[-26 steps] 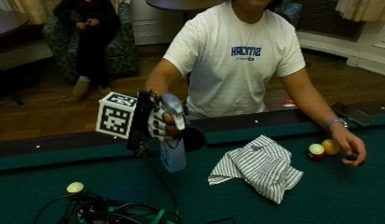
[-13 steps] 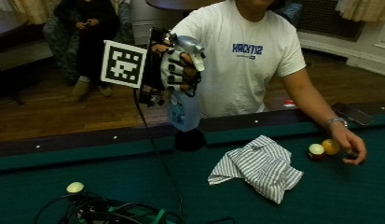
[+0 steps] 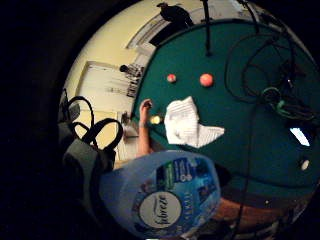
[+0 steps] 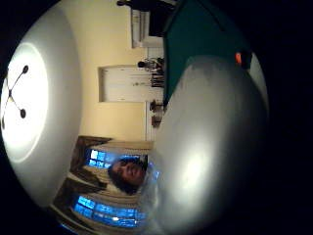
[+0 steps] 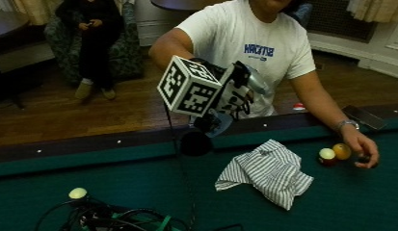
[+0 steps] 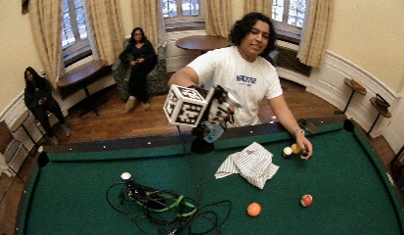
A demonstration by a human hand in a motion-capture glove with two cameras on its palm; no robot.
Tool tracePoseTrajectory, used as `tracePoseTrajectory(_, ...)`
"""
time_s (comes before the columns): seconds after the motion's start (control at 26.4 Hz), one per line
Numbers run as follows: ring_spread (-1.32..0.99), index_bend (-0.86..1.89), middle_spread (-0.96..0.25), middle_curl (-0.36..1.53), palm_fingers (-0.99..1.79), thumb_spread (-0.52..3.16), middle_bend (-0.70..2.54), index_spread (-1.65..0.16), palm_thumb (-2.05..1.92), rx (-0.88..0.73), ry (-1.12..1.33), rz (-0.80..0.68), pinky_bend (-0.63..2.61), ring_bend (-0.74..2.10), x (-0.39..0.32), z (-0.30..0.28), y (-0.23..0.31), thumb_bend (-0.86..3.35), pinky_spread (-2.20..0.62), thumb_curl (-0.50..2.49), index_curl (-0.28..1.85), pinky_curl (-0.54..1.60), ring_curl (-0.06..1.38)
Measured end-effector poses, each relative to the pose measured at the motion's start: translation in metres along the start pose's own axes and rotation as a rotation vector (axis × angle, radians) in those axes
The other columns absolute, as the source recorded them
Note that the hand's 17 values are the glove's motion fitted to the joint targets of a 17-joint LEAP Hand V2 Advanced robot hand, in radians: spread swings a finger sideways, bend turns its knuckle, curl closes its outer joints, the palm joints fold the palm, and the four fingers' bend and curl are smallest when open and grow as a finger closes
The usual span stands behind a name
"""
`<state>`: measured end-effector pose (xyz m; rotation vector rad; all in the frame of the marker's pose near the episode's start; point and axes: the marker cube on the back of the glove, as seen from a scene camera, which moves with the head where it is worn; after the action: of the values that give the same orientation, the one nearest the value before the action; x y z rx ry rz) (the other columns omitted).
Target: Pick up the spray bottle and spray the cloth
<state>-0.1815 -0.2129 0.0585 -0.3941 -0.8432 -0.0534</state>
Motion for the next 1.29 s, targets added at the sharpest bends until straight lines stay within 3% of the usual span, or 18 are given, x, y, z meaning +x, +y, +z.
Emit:
tracePoseTrajectory(0.72,-0.2,0.29,-0.19,0.57,1.38,0.46,0.7,-0.28,0.93,-0.44,0.308,0.567,0.54,0.84,0.078,0.151,-0.031,-0.03,-0.3,0.76,0.58,0.43,0.49)
tracePoseTrajectory(1.02,-0.2,0.27,-0.19,0.57,1.38,0.48,0.7,-0.28,0.93,-0.589,0.497,0.734,0.54,0.84,0.119,0.191,-0.024,-0.02,-0.3,0.77,0.6,0.43,0.49)
tracePoseTrajectory(1.29,-0.21,0.25,-0.19,0.58,1.38,0.5,0.7,-0.28,0.93,-0.626,0.569,0.797,0.54,0.84,0.139,0.207,-0.019,-0.02,-0.3,0.78,0.61,0.43,0.49)
